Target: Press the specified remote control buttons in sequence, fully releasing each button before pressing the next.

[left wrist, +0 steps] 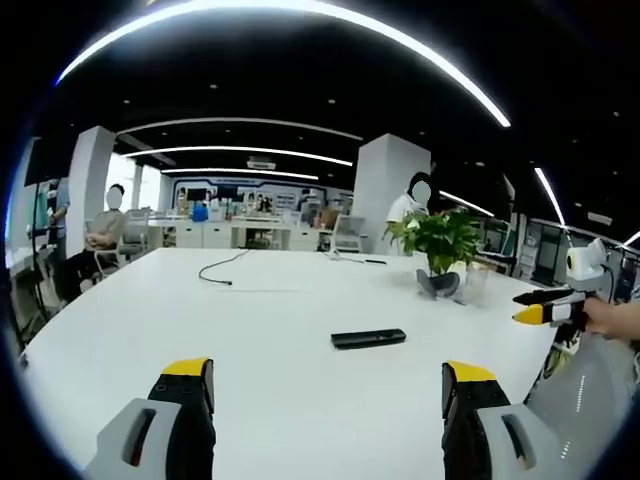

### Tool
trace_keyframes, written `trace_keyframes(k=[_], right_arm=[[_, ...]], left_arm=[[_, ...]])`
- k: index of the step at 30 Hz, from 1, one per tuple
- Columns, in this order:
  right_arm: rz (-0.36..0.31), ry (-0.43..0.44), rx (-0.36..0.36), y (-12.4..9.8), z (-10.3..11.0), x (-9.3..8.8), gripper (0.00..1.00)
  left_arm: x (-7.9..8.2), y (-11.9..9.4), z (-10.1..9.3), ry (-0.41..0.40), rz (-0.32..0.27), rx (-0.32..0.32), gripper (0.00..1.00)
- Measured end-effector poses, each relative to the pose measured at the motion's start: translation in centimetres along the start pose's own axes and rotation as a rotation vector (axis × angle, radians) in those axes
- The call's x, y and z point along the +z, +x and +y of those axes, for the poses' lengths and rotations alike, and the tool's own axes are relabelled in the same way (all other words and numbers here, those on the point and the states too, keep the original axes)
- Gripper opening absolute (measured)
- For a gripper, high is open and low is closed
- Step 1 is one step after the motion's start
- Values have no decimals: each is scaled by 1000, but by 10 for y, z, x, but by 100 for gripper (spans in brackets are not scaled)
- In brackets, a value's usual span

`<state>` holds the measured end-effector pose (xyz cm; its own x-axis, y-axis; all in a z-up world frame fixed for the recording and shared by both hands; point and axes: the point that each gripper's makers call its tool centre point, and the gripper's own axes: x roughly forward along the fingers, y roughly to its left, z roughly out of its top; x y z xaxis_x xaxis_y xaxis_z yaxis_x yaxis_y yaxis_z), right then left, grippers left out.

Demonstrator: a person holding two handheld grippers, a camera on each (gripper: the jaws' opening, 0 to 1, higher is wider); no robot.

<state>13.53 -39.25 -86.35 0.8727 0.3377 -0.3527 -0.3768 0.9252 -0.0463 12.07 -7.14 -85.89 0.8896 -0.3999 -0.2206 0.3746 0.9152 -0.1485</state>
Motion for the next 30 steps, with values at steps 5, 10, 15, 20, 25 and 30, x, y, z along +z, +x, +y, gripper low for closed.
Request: trace_keyframes(k=[5, 10, 15, 20, 25, 30], right_arm=[[-5, -23, -37, -3, -6, 1, 68], [17, -17, -41, -2, -7, -3, 67], [24, 9, 28, 4, 1, -5, 66], [47, -17, 68, 5, 8, -10, 63], [54, -3, 46, 3, -2, -13, 57], [12, 51, 14, -1, -13, -7, 56]], left_arm=[[3, -1, 0, -11, -22, -11, 99], [5, -2, -3, -166, -31, -63, 99], [-11, 1, -4, -205, 73, -89, 92], [-15, 17, -31, -153, 181, -202, 86], [-12, 37, -53, -118, 303, -306, 77], [10, 64, -60, -87, 337, -386, 71]])
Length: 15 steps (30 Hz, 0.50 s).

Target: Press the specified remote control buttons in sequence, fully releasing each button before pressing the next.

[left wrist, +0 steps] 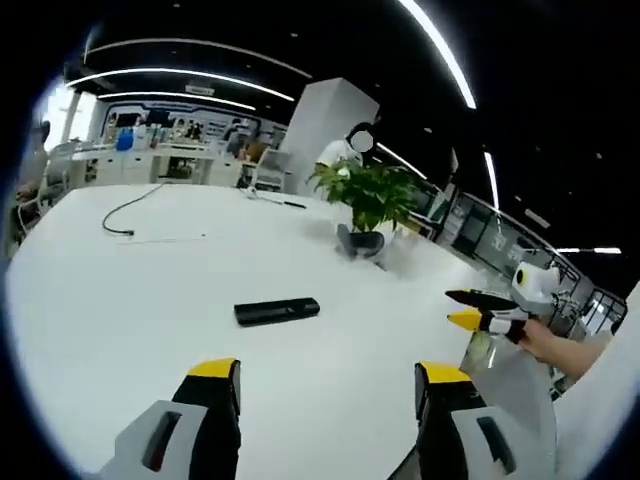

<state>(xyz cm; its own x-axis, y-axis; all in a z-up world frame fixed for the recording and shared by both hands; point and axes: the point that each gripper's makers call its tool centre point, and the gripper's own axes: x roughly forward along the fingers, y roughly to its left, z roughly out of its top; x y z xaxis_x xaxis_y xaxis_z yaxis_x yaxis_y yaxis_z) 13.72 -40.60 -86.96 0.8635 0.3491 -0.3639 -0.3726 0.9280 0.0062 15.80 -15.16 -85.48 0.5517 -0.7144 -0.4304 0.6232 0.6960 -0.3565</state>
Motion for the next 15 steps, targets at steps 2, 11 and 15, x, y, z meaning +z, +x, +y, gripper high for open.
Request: trace_keyframes(k=[2, 11, 15], right_arm=[[-2, 20, 1, 1, -2, -1, 56], [-16, 29, 14, 1, 0, 1, 50], [-14, 42, 15, 1, -1, 0, 50]], left_arm=[[11, 12, 7, -9, -8, -15, 71], [18, 68, 42, 16, 122, -55, 61], [17, 89, 53, 39, 166, -68, 60]])
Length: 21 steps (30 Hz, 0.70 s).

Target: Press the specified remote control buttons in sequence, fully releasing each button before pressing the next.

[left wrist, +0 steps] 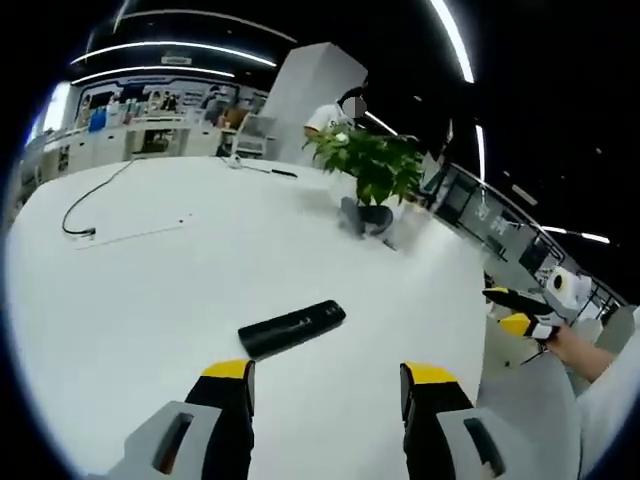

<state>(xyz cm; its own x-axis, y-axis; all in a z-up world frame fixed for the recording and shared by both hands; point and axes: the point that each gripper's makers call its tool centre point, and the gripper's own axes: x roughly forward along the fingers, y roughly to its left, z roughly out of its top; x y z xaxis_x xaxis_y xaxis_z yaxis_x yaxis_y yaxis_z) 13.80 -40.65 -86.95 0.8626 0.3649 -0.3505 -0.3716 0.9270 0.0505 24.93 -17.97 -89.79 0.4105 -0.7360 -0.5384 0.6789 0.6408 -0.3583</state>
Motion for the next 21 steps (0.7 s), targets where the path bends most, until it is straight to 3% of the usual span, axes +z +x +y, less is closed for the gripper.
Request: trace_keyframes(k=[2, 6, 8, 13, 15, 19, 21], right_arm=[[3, 1, 3, 1, 0, -1, 49], [10, -1, 4, 0, 1, -2, 48], [8, 2, 7, 0, 1, -2, 47], [-4, 25, 22, -1, 1, -1, 40], [-3, 33, 24, -1, 1, -2, 39], [-1, 46, 28, 0, 1, -2, 38], [4, 43, 32, 1, 2, -3, 38]], left_arm=[[-1, 8, 5, 27, 27, -3, 60], [-8, 23, 21, 156, 134, 18, 58], [-10, 30, 24, 206, 181, -5, 57], [1, 51, 29, 186, 214, -84, 53], [0, 58, 32, 256, 260, -95, 52], [-4, 72, 49, 364, 342, -46, 52], [-10, 77, 46, 399, 379, -86, 52]])
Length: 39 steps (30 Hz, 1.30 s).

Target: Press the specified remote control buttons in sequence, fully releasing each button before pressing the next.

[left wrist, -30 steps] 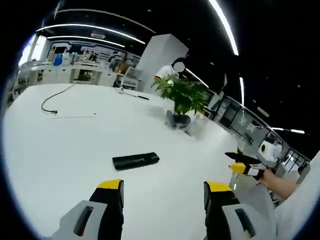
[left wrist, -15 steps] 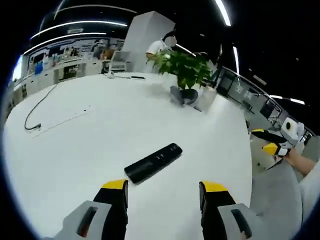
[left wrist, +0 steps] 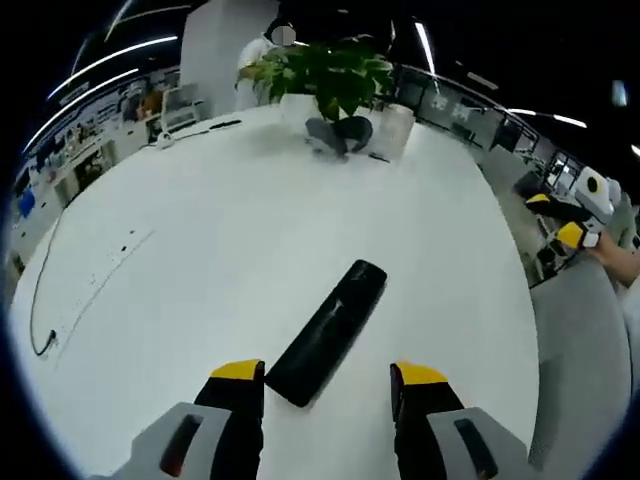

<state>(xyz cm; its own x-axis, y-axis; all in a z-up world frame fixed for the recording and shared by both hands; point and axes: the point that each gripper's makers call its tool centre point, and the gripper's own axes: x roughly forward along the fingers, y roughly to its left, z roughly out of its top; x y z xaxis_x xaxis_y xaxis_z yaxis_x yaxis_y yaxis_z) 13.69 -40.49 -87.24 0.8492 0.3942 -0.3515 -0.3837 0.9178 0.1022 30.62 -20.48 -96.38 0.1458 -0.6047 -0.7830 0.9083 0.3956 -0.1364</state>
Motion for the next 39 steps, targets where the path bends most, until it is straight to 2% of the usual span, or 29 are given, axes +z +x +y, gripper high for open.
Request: trace_keyframes(k=[2, 3, 5, 8, 12, 14, 15, 16, 25, 30, 32, 39], right_arm=[[6, -7, 3, 1, 1, -1, 38], [8, -9, 4, 1, 1, -1, 38], [11, -11, 7, 2, 1, -1, 37], [16, -8, 8, 2, 1, -3, 37], [15, 0, 8, 2, 1, -2, 37], [18, 3, 9, 3, 1, -3, 36], [20, 4, 11, 4, 1, -3, 36], [22, 4, 12, 4, 1, -3, 36], [49, 1, 37, 9, 6, -7, 35], [65, -9, 42, 11, 7, -9, 35], [66, -4, 42, 11, 7, -10, 34], [68, -1, 42, 12, 6, -10, 33]], left_arm=[[-9, 4, 2, 26, 67, 4, 51], [-14, 7, 5, 78, 110, 12, 51], [-14, 11, 13, 140, 125, 42, 45], [-12, 17, 12, 148, 131, 24, 36], [-16, 23, 14, 222, 194, 1, 36], [-19, 25, 17, 293, 231, 2, 36], [-13, 27, 13, 316, 206, -28, 35], [-15, 26, 14, 302, 227, -24, 35], [-12, 29, 13, 403, 282, -86, 36], [-12, 29, 17, 393, 301, -72, 32], [-10, 29, 16, 410, 291, -75, 24], [-12, 30, 13, 402, 311, -67, 23]])
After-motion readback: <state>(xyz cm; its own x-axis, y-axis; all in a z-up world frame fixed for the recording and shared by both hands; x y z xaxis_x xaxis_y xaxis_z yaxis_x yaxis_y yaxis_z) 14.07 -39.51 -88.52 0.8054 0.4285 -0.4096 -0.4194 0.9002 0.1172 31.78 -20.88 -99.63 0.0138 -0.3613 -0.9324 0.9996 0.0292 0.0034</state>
